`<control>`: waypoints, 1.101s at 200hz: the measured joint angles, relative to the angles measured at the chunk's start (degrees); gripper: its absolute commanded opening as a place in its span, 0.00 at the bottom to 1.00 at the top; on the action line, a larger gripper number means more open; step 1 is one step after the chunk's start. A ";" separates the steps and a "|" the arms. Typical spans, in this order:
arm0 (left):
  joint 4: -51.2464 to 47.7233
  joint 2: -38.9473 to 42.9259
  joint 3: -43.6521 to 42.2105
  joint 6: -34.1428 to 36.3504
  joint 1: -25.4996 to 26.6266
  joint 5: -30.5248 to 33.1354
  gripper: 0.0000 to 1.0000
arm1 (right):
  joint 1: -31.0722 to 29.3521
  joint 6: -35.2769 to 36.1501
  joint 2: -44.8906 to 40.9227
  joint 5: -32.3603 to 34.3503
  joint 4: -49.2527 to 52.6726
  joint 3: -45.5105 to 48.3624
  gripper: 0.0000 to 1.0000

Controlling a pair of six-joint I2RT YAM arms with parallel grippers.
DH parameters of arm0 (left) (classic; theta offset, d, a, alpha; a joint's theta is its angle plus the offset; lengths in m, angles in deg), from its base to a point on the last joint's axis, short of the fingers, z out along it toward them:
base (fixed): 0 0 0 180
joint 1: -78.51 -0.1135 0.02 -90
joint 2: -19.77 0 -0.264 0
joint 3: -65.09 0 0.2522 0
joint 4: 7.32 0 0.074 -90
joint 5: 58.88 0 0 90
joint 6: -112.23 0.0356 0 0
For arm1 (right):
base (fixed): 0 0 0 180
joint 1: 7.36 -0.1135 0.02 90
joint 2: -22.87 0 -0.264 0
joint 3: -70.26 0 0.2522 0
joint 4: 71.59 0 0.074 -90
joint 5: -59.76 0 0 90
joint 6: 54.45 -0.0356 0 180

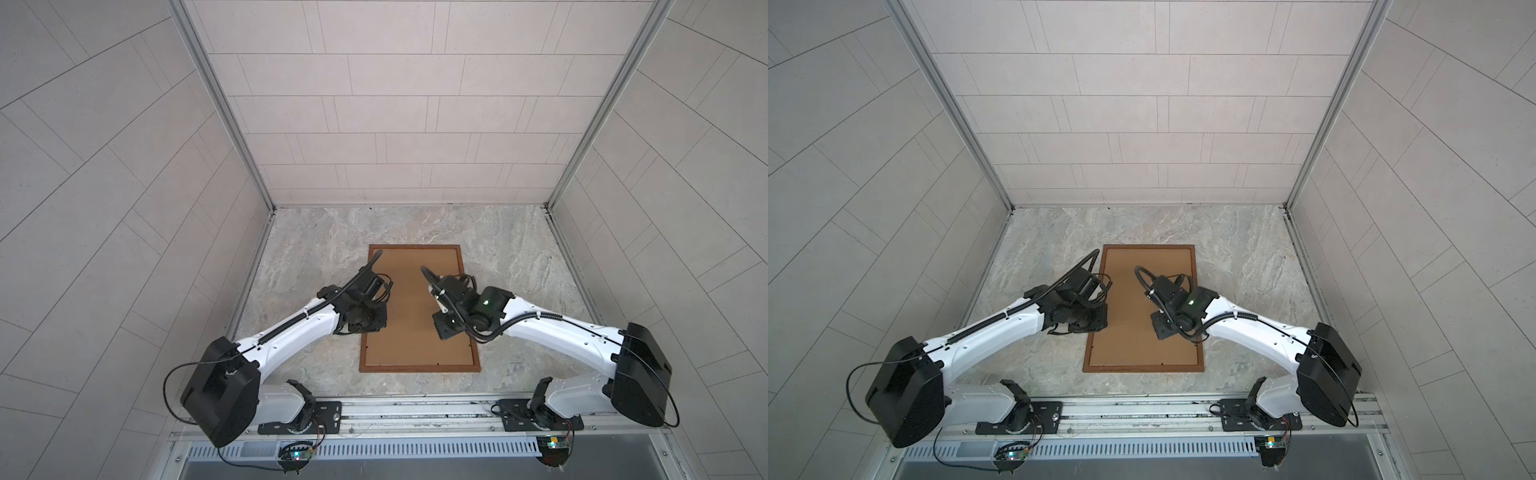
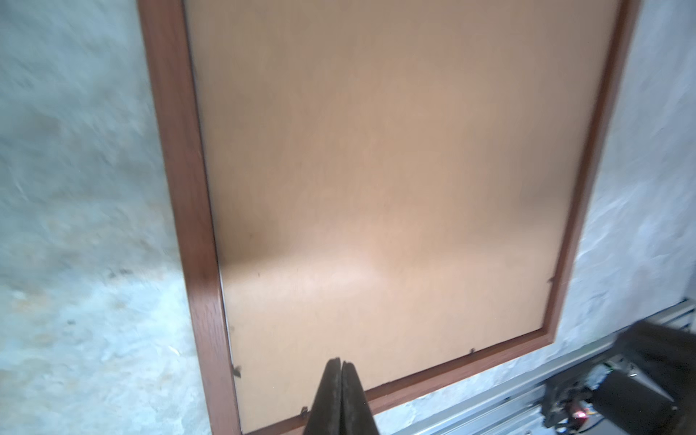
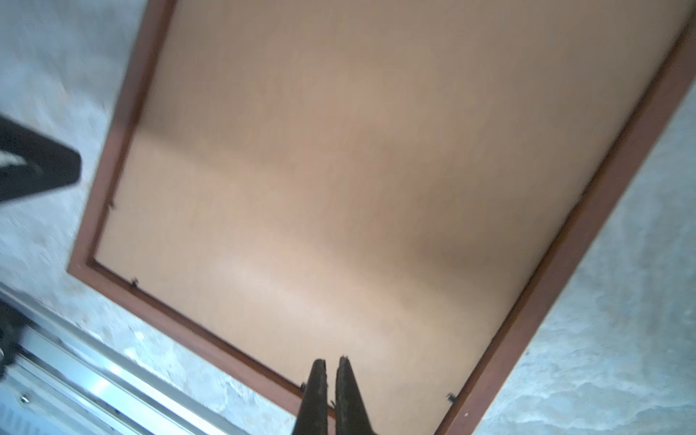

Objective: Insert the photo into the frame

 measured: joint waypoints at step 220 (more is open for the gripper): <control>6.80 -12.83 6.62 3.39 -9.20 -10.73 0.06 | 32.41 10.75 36.46 -6.93 -3.76 -26.58 0.00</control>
